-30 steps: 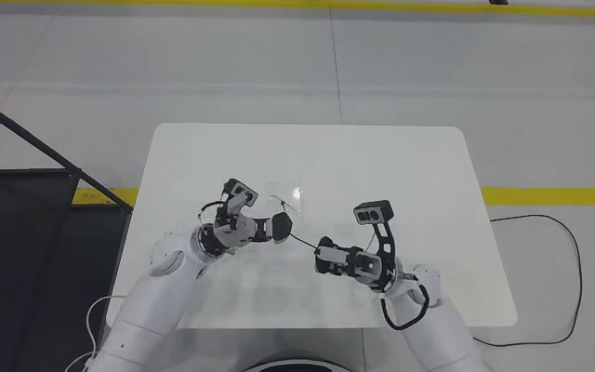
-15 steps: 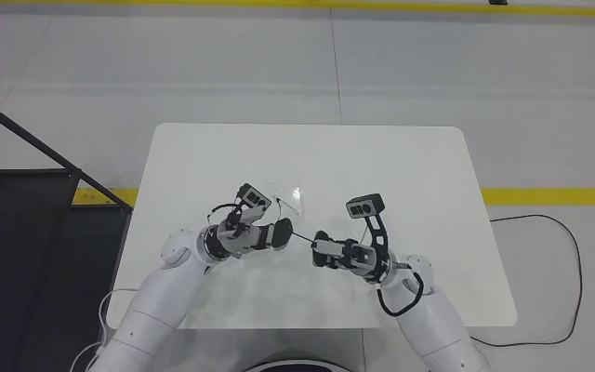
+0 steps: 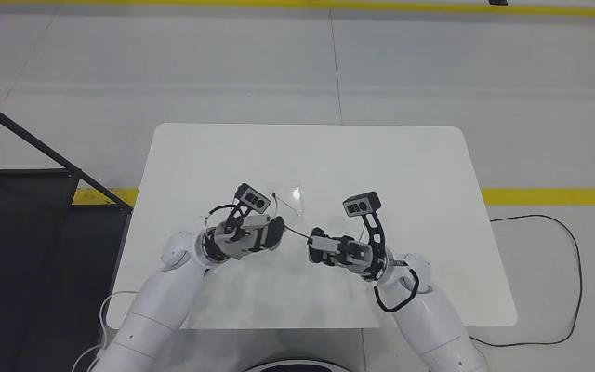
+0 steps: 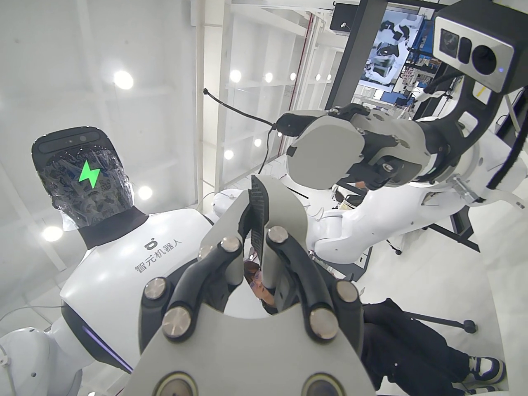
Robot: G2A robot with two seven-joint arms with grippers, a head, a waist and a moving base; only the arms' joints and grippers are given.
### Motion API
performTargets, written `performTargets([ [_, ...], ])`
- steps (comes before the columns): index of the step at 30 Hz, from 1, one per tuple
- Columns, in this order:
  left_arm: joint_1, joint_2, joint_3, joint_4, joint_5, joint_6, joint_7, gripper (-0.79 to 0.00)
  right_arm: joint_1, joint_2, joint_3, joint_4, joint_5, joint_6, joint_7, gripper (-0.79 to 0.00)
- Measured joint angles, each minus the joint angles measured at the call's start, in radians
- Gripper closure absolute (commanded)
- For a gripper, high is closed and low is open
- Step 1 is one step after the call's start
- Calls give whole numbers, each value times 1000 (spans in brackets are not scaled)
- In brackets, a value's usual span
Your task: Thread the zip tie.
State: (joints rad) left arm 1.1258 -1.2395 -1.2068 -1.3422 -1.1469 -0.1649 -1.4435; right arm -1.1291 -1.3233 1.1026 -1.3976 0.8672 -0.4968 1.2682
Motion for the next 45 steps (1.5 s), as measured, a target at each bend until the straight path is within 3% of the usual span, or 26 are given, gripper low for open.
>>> performTargets([
  [4,2,-1,-3,-2,-3,5,0,-212,0,-1,0,0,2,1,-1,0],
  [6,3,-2,-5,-3,-7,8,-2,-135,1,-1,0,1,5,3,-2,0],
  [11,4,-3,-8,-3,-9,18,-9,-55,1,-2,2,1,8,4,-1,0],
  [12,4,-4,-9,-4,-8,19,-10,0,1,-2,2,1,8,4,-1,0],
  [27,11,-5,-32,-7,7,3,-9,0,-24,3,41,-20,62,-16,34,0],
  [45,34,10,-64,-11,167,-26,-8,0,-66,11,101,-67,102,4,59,0],
])
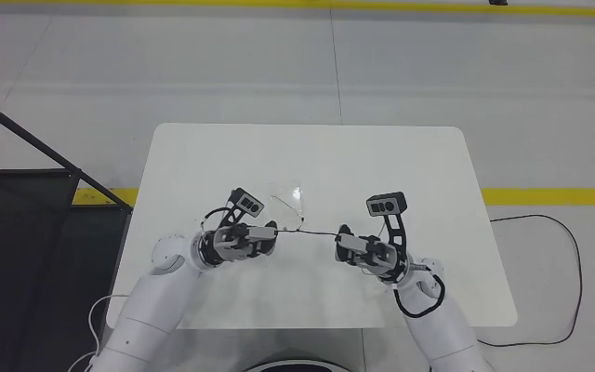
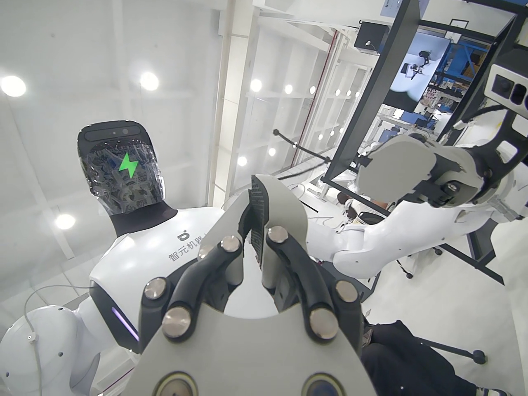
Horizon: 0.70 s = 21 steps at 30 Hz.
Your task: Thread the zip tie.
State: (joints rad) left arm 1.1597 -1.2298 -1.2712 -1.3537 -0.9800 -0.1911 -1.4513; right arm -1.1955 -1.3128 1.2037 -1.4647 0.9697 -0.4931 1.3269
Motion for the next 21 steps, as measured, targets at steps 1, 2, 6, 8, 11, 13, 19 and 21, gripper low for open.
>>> performTargets([
  [1,1,2,-3,1,11,-1,-4,0,-2,0,2,-2,1,1,1,0],
  [2,3,3,-6,2,19,-1,-6,0,-3,0,4,-3,2,2,2,0],
  [6,10,8,-16,2,43,-7,-17,0,-6,-1,9,-7,6,3,3,0],
  [8,14,11,-22,1,62,-10,-25,0,-8,-1,12,-9,9,3,3,0],
  [11,20,16,-29,0,89,-13,-31,0,-13,-1,20,-14,16,6,6,0],
  [13,25,19,-34,-2,100,-15,-36,0,-17,-1,25,-19,21,8,8,0],
  [19,38,27,-46,-7,125,-19,-56,0,-26,-2,38,-29,27,17,17,0],
  [21,40,28,-47,-9,127,-20,-59,0,-27,-3,40,-30,28,18,18,0],
])
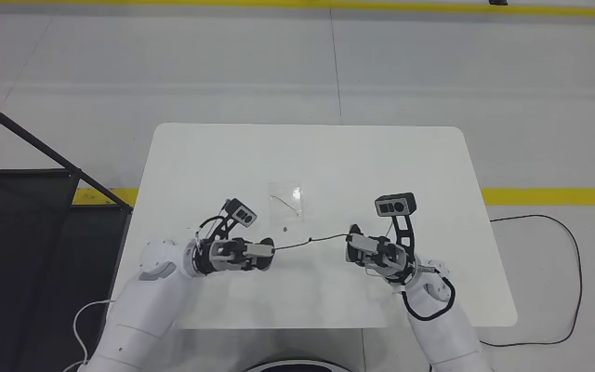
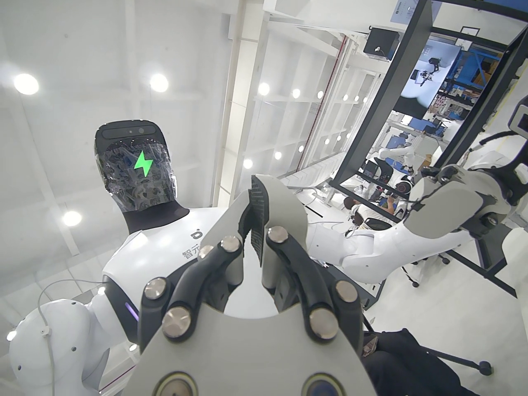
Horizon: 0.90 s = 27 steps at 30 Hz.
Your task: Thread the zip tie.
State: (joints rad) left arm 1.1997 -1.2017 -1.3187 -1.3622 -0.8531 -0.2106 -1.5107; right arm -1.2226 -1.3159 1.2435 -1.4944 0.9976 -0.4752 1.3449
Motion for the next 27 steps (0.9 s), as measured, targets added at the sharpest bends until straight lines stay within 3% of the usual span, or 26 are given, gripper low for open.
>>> performTargets([
  [21,-7,10,9,8,12,0,0,0,-6,-10,16,-3,4,5,5,0],
  [22,-7,10,10,6,15,-3,5,-114,-6,-11,16,-3,-1,7,7,0],
  [23,-6,10,10,4,18,-8,14,-785,-7,-11,16,-3,-8,8,8,0],
  [27,9,8,11,-25,17,-39,86,-785,-13,-11,12,-23,-51,-3,-3,0],
])
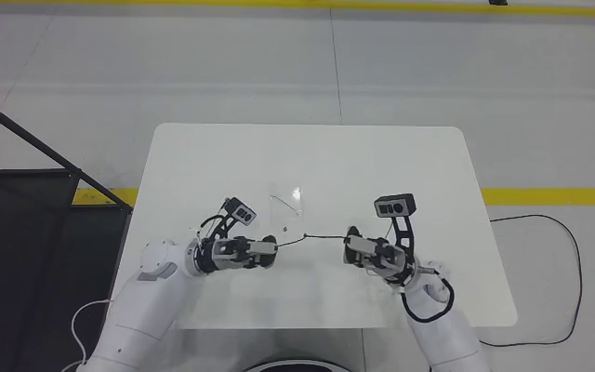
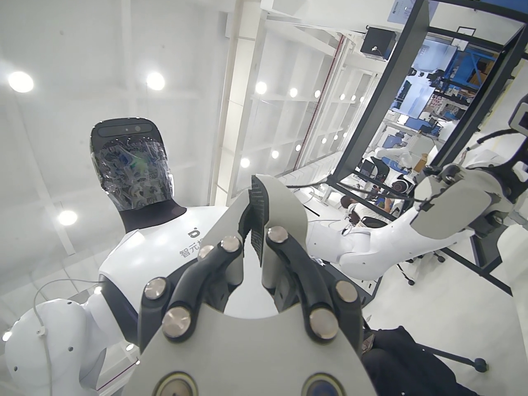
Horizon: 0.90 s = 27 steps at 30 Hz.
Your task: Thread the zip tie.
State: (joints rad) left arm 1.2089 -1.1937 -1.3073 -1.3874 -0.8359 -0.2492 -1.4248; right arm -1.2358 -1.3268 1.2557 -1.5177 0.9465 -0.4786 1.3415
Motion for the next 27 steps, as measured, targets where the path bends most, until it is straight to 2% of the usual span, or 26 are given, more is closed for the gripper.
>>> performTargets([
  [6,48,-4,-48,-52,-146,-36,105,-785,-43,5,6,-106,-168,-78,-80,0],
  [12,104,2,-138,-72,-175,-119,185,-785,-115,9,23,-249,-523,-133,-310,0],
  [15,133,4,-174,-86,-123,-192,257,-785,-143,5,15,-320,-783,-89,-477,0],
  [17,151,5,-191,-98,-74,-235,319,-785,-155,0,-11,-363,-973,-22,-598,0],
  [20,171,6,-201,-120,6,-264,397,-785,-163,-9,-64,-395,-1172,71,-754,0],
  [22,176,6,-200,-126,31,-267,415,-785,-164,-11,-73,-395,-1215,89,-810,0],
  [27,176,6,-199,-126,29,-266,413,-785,-164,-11,-70,-394,-1207,85,-785,0],
])
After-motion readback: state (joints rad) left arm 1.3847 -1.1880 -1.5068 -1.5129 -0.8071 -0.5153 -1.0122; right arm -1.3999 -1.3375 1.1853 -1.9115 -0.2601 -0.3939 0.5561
